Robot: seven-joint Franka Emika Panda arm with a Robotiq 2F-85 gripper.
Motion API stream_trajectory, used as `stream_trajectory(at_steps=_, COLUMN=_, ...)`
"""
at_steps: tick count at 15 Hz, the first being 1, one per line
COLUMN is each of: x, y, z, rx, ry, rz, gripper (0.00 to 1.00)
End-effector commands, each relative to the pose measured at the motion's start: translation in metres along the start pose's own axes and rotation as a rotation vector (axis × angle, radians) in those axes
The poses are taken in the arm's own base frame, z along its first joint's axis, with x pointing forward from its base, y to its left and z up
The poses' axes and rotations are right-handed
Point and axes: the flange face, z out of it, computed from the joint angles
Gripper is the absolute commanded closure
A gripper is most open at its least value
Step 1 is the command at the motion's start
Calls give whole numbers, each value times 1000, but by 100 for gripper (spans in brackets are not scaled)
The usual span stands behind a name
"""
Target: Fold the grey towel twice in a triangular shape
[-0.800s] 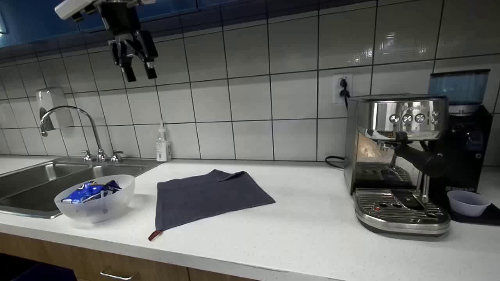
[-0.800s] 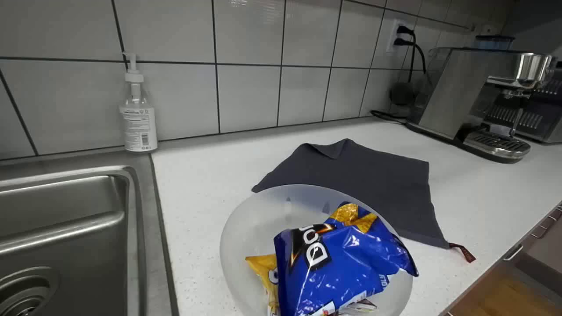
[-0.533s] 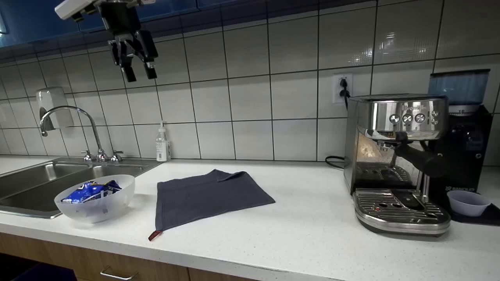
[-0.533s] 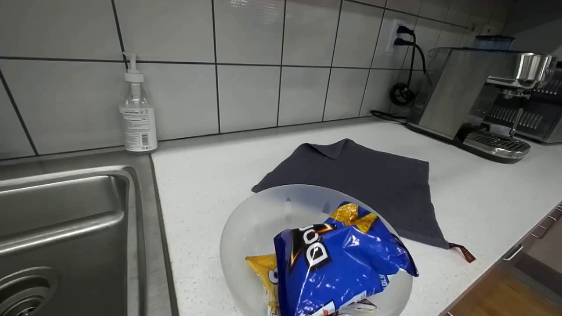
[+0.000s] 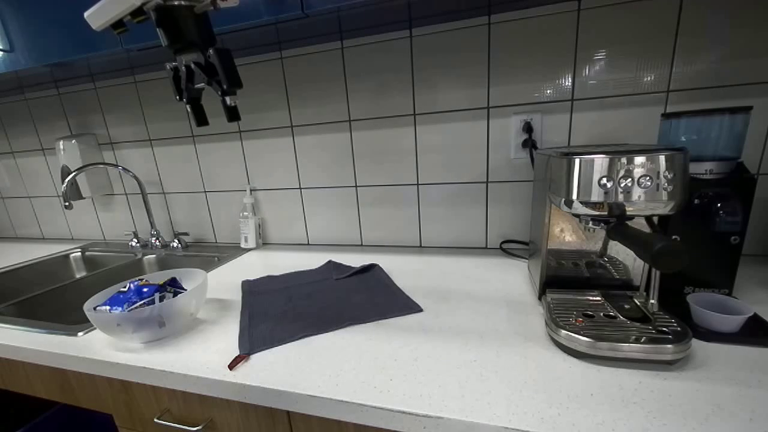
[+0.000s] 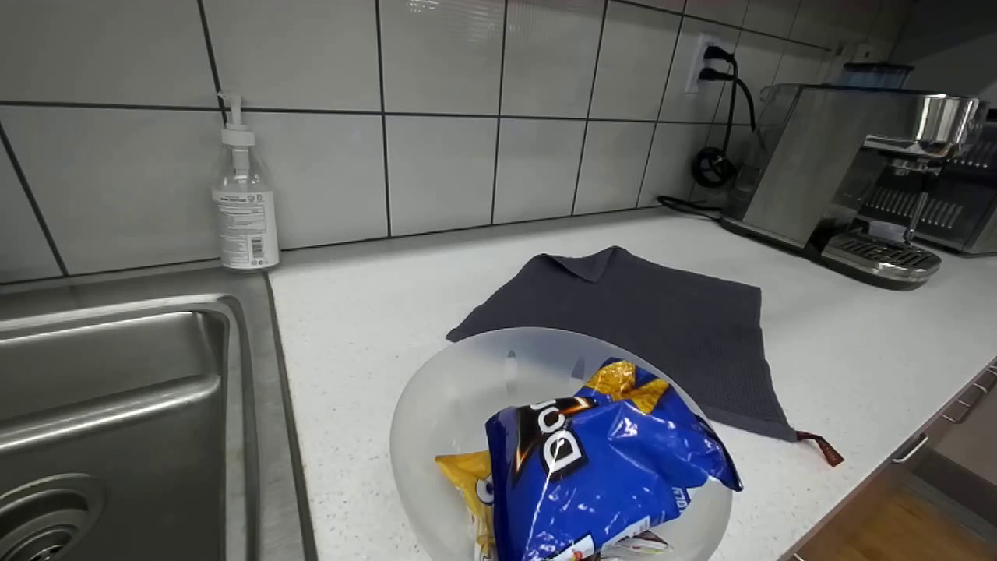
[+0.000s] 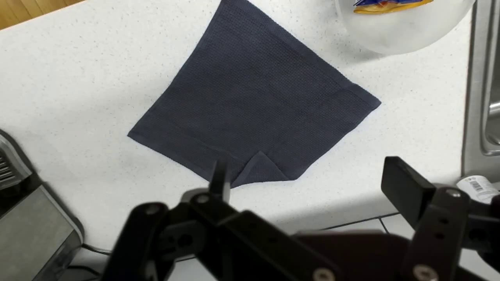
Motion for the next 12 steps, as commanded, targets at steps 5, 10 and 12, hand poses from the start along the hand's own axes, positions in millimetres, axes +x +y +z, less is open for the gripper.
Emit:
stream_trajectory(at_steps=5, x=-3, y=-5, z=12, rx=7, ry=39, rz=-13, gripper=0)
stream_trajectory(at_steps=10, x=-11, y=-7, z=33, rx=-2, ry=38, rz=-40, gripper=0)
stream_trajectory(at_steps=12, x=-13, y=-7, z=44, rx=-11, ry=29, rz=-51, gripper=0)
